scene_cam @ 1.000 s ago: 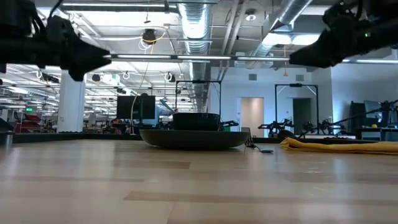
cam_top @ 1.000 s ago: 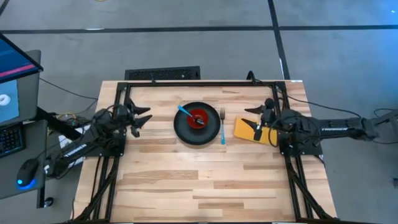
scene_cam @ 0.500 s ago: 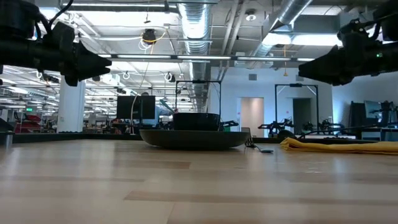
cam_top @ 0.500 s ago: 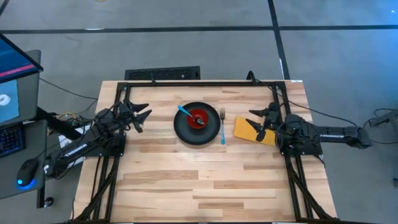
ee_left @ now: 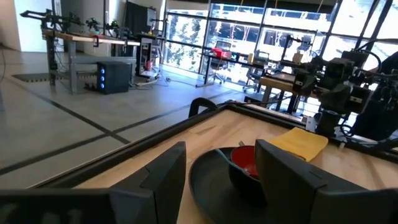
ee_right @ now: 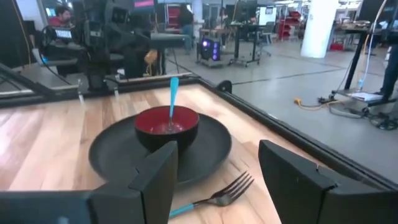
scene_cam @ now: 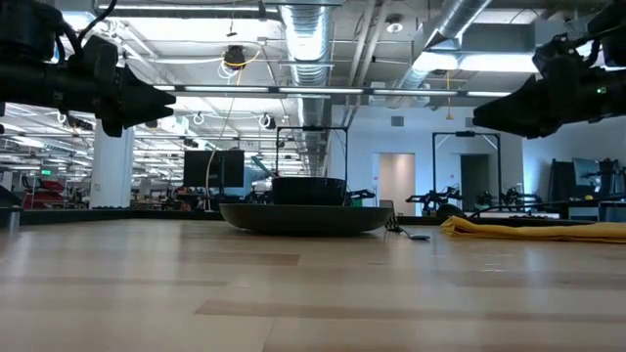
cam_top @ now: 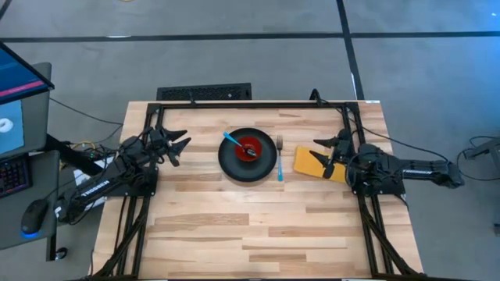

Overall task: Set table place
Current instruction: Return to Home Position

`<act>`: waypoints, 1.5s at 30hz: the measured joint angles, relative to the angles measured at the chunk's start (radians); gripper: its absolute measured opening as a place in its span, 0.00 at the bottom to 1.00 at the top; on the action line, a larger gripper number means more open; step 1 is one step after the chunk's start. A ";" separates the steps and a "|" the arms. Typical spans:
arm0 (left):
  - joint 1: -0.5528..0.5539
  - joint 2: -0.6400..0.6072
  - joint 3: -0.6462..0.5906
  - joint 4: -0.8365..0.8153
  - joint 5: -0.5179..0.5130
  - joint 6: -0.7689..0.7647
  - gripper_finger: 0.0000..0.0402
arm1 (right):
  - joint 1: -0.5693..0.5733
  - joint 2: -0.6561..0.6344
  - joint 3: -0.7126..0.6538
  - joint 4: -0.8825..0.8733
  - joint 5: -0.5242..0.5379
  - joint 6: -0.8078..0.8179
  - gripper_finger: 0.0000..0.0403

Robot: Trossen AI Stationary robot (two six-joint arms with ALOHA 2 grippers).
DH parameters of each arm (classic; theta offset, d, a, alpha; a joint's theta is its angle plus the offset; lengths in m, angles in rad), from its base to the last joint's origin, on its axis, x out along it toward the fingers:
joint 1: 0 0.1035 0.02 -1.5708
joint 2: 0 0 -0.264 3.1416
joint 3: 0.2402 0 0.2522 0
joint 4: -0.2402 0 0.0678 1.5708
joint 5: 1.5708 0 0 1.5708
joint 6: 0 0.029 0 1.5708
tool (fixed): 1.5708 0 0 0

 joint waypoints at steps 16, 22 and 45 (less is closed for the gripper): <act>0.000 0.000 0.000 -0.003 0.000 0.000 0.45 | 0.001 0.000 0.000 0.000 -0.004 0.050 0.62; 0.000 0.000 0.000 -0.003 0.000 0.000 0.45 | 0.001 0.000 -0.001 0.000 -0.004 0.050 0.62; 0.000 0.000 -0.001 -0.003 0.001 0.001 0.45 | 0.001 0.000 -0.001 0.001 -0.004 0.049 0.62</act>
